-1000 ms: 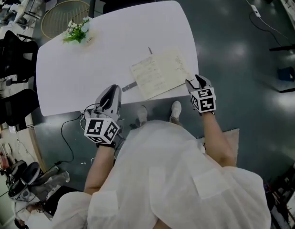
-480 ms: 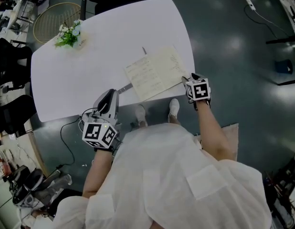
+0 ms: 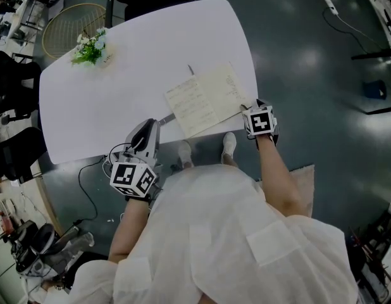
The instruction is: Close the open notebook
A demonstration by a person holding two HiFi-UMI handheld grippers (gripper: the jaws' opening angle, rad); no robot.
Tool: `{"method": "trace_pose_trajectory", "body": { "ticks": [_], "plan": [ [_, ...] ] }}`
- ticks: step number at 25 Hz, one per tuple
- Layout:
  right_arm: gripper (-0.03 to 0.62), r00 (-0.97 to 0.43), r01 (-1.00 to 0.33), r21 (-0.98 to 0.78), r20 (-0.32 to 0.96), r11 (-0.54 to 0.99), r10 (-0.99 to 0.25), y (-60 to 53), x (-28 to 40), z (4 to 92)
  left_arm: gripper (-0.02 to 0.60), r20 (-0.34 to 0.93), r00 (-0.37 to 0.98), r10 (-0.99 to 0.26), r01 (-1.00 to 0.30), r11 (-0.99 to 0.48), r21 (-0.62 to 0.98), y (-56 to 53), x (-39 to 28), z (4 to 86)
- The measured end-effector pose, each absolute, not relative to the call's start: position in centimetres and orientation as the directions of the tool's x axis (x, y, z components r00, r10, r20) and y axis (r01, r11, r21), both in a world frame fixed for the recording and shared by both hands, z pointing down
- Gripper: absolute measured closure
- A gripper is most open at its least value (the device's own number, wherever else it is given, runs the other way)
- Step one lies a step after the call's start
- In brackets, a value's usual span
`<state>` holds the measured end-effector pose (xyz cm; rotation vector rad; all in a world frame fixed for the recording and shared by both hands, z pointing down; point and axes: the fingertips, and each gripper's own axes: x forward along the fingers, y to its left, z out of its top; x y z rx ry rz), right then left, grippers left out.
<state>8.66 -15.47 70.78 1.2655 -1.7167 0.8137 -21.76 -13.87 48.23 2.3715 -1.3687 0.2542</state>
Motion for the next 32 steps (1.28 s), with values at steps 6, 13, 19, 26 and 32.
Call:
{"method": "trace_pose_trajectory", "body": {
  "ticks": [6,13,19,26,32],
  "plan": [
    [0.293,-0.127,-0.975,-0.037,0.904,0.22,-0.409,-15.1,10.5,70.7,0.555,0.343,0.531,-0.775,-0.847,-0.471,0.247,-14.2,-20.6,48.2],
    [0.317,-0.17,-0.973,-0.089,0.9,0.213,-0.4,-15.0,11.1,70.9,0.554,0.347,0.558,-0.754,-0.83,-0.497,0.254,-14.6,-19.0,48.7],
    [0.292,-0.223,-0.959,-0.114,0.869,0.261,-0.442,-17.0,8.8,69.8,0.555,0.349,0.566,-0.747,-0.824,-0.503,0.261,-14.4,-18.3,48.8],
    [0.138,-0.122,-0.974,-0.028,0.9,0.225,-0.419,-16.7,10.0,71.1,0.555,0.361,0.551,-0.753,-0.834,-0.484,0.264,-14.0,-19.0,49.1],
    [0.065,-0.077,-0.983,-0.002,0.911,0.182,-0.406,-16.8,12.0,71.4,0.555,0.356,0.554,-0.753,-0.832,-0.487,0.266,-14.1,-18.8,49.1]
  ]
}}
